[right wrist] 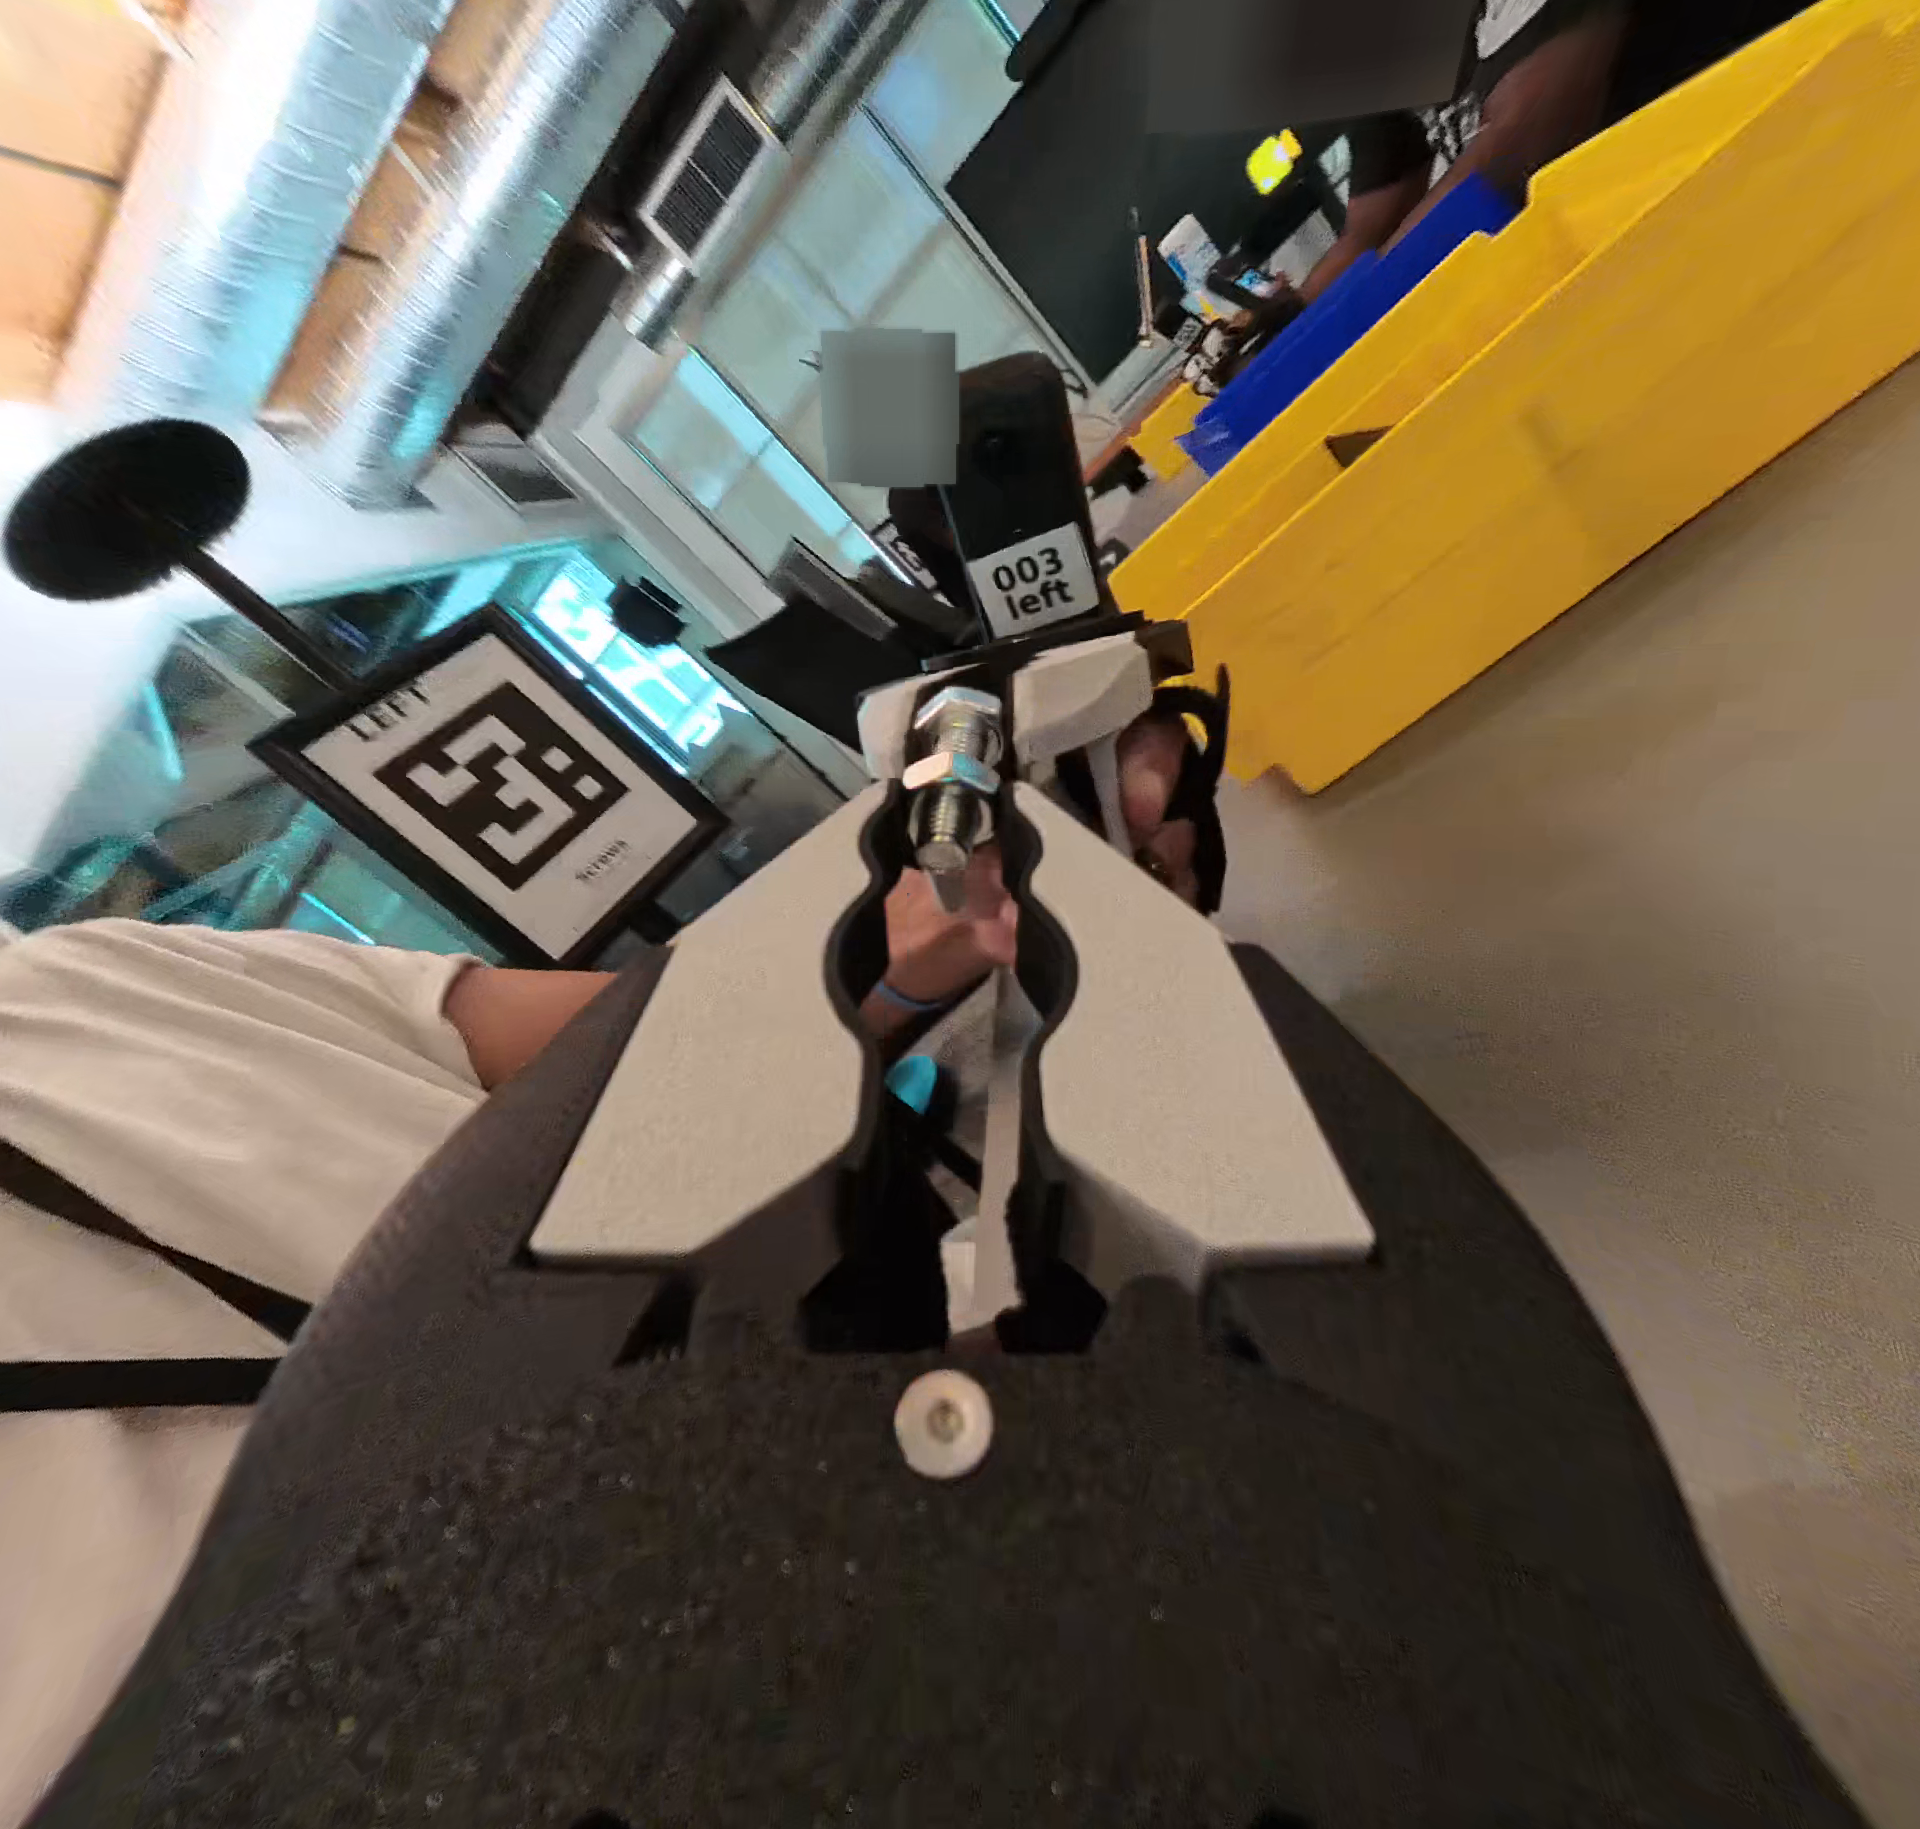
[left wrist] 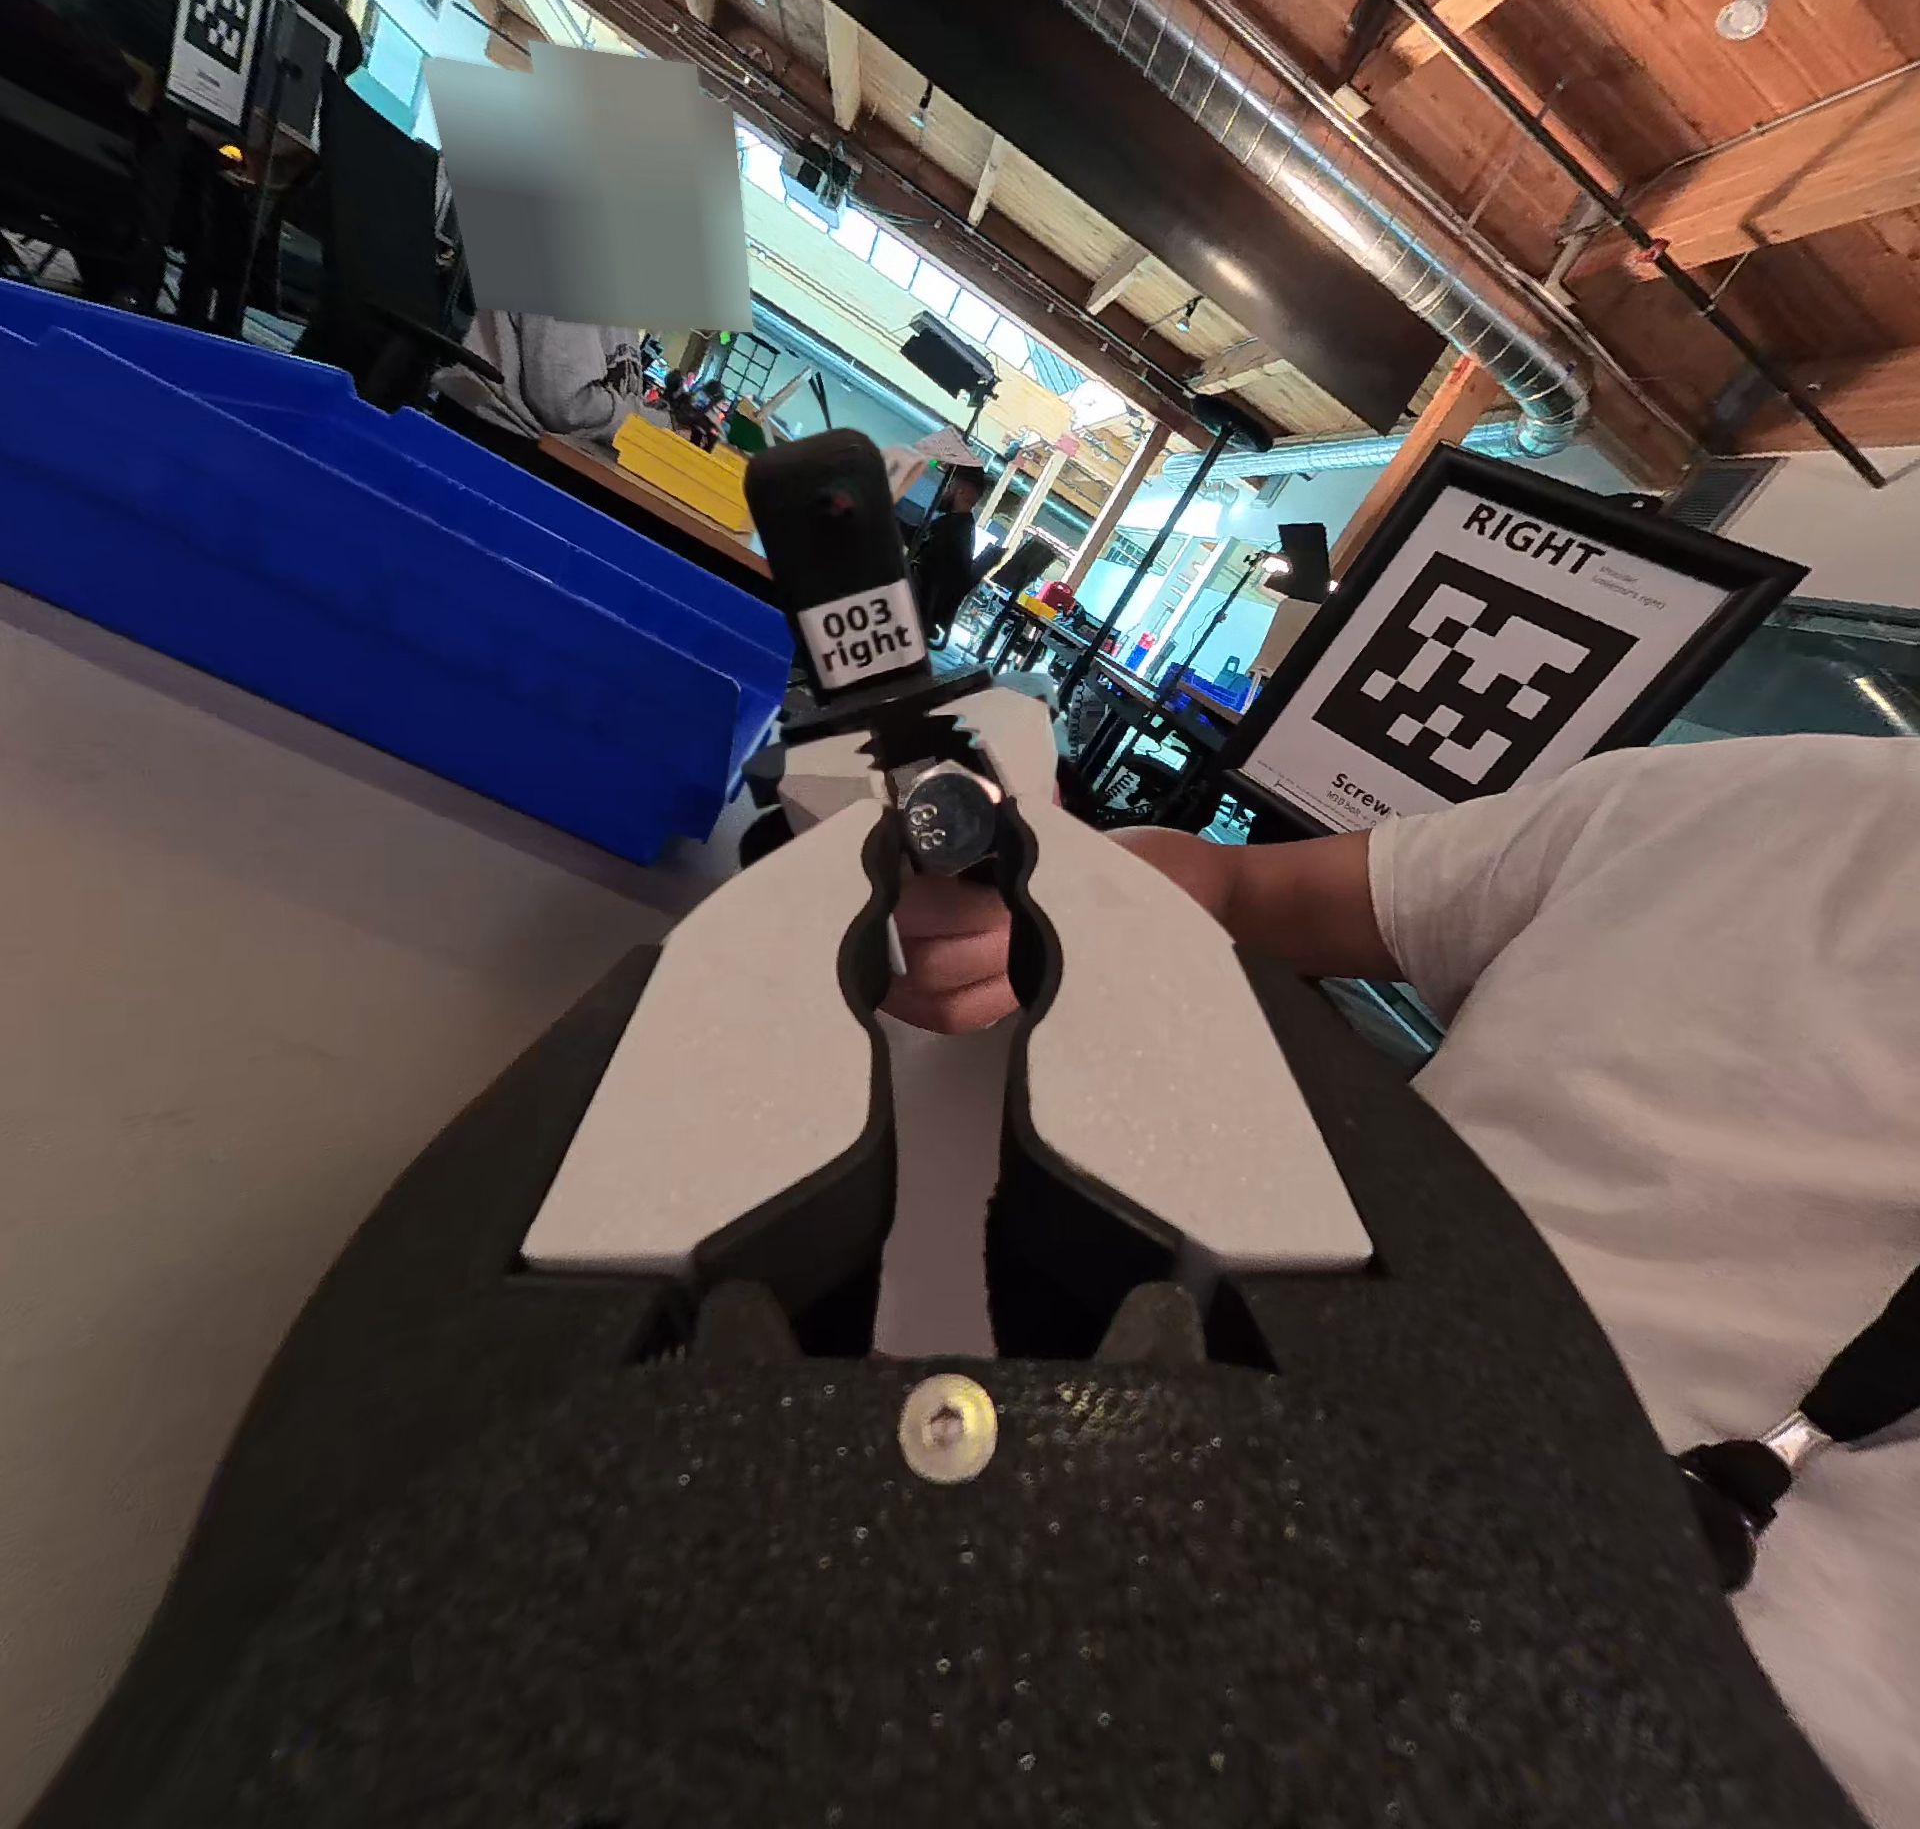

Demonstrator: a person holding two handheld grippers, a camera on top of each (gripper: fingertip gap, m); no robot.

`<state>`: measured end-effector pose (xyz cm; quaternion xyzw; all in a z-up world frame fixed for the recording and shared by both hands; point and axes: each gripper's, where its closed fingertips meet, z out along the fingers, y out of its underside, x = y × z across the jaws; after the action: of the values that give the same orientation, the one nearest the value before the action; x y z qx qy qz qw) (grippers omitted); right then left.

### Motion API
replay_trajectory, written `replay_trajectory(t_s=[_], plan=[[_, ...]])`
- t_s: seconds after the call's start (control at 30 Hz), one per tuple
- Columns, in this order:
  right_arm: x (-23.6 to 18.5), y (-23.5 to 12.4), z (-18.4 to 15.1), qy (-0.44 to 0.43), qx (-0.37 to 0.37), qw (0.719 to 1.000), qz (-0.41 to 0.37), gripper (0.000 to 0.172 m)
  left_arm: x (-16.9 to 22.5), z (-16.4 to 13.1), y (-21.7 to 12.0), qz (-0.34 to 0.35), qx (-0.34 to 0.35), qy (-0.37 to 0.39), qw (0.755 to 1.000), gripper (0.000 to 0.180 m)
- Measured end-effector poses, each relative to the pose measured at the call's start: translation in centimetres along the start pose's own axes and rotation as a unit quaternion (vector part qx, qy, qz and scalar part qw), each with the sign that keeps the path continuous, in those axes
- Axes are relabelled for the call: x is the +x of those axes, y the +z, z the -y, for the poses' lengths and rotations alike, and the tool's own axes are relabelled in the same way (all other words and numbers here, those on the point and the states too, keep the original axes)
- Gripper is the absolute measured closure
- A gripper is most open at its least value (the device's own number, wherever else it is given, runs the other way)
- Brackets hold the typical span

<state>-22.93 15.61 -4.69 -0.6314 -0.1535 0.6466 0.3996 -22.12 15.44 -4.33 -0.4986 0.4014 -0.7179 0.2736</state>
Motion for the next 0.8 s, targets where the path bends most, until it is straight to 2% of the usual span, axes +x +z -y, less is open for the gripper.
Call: replay_trajectory(t_s=[0.1, 0.2, 0.27, 0.33, 0.5, 0.57, 0.8], plan=[[-0.3, -0.3, 0.7, -0.026, 0.031, 0.999, 0.007, 0.137, -0.1, 0.2, -0.2, 0.002, 0.007, -0.004, 1.000, 0.163], [0.9, -0.9, 0.2, -0.120, -0.008, 0.991, -0.059, 0.137, -0.3, 0.4, -0.5, 0.007, 0.011, -0.002, 1.000, 0.163], [1.2, -1.3, 0.1, -0.158, -0.024, 0.984, -0.083, 0.143, -0.5, 0.5, -0.7, 0.011, 0.012, 0.000, 1.000, 0.163], [0.8, -1.5, 0.2, -0.154, -0.026, 0.985, -0.071, 0.149, -0.6, 0.5, -0.8, 0.014, 0.010, 0.000, 1.000, 0.163], [1.4, -1.6, -0.2, -0.137, -0.038, 0.987, -0.069, 0.151, -0.9, -0.1, -0.7, 0.026, -0.013, 0.016, 0.999, 0.163], [1.4, -1.5, -0.5, -0.135, -0.048, 0.988, -0.065, 0.161, -1.0, -0.2, -0.6, 0.027, -0.014, 0.015, 0.999, 0.163], [1.3, -1.7, 0.0, -0.141, -0.055, 0.985, -0.082, 0.163, -1.1, -0.6, -0.6, 0.031, -0.023, 0.024, 0.999, 0.163]])
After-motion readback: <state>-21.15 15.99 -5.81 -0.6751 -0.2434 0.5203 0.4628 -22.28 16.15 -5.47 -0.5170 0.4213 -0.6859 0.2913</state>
